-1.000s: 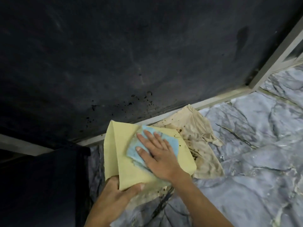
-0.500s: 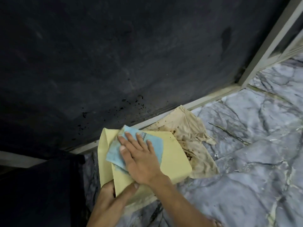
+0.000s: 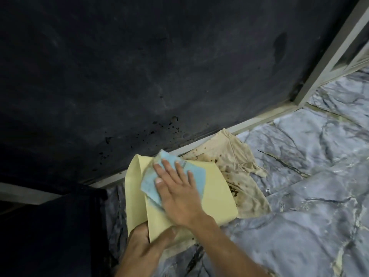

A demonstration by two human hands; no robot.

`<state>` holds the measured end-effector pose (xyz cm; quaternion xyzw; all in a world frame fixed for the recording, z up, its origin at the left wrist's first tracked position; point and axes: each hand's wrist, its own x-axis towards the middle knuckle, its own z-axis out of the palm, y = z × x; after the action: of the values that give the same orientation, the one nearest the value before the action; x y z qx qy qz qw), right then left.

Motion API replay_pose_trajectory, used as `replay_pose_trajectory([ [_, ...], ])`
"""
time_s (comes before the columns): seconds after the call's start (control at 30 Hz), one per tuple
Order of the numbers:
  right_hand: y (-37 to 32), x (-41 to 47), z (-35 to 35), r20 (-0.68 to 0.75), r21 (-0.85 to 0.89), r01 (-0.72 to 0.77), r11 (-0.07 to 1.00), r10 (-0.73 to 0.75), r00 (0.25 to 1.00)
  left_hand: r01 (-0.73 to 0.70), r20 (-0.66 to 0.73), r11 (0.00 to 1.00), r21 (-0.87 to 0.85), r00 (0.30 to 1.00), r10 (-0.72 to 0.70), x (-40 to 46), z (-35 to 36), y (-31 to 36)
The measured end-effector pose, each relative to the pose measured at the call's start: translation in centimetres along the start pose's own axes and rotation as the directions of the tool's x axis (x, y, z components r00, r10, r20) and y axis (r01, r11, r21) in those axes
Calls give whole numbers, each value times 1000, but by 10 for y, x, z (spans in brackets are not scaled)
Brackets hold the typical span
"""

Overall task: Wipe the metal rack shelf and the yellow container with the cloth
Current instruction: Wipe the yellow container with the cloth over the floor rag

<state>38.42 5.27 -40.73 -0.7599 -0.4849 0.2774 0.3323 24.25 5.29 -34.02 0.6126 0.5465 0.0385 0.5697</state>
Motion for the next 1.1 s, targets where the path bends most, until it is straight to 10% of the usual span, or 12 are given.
replay_pose_trajectory([
  [0.13, 19, -4, -9, -38, 98, 46, 994, -43, 998, -83, -91, 996, -13, 993, 81, -9, 6, 3],
  [0.37, 103, 17, -35, -6, 17, -440, 898, 441, 898, -12, -71, 996, -85, 997, 6, -13, 7, 0],
  [0.63, -6, 2, 6, 24, 35, 92, 995, -93, 995, -46, 2, 997, -55, 999, 47, -12, 3, -1],
  [0.87, 108, 24, -39, -6, 33, -378, 925, 378, 926, -47, -121, 996, -76, 992, 38, -11, 7, -12],
  [1.1, 81, -28, 0, -116, 93, -202, 975, 212, 970, -69, -134, 993, -96, 989, 56, -12, 13, -11],
])
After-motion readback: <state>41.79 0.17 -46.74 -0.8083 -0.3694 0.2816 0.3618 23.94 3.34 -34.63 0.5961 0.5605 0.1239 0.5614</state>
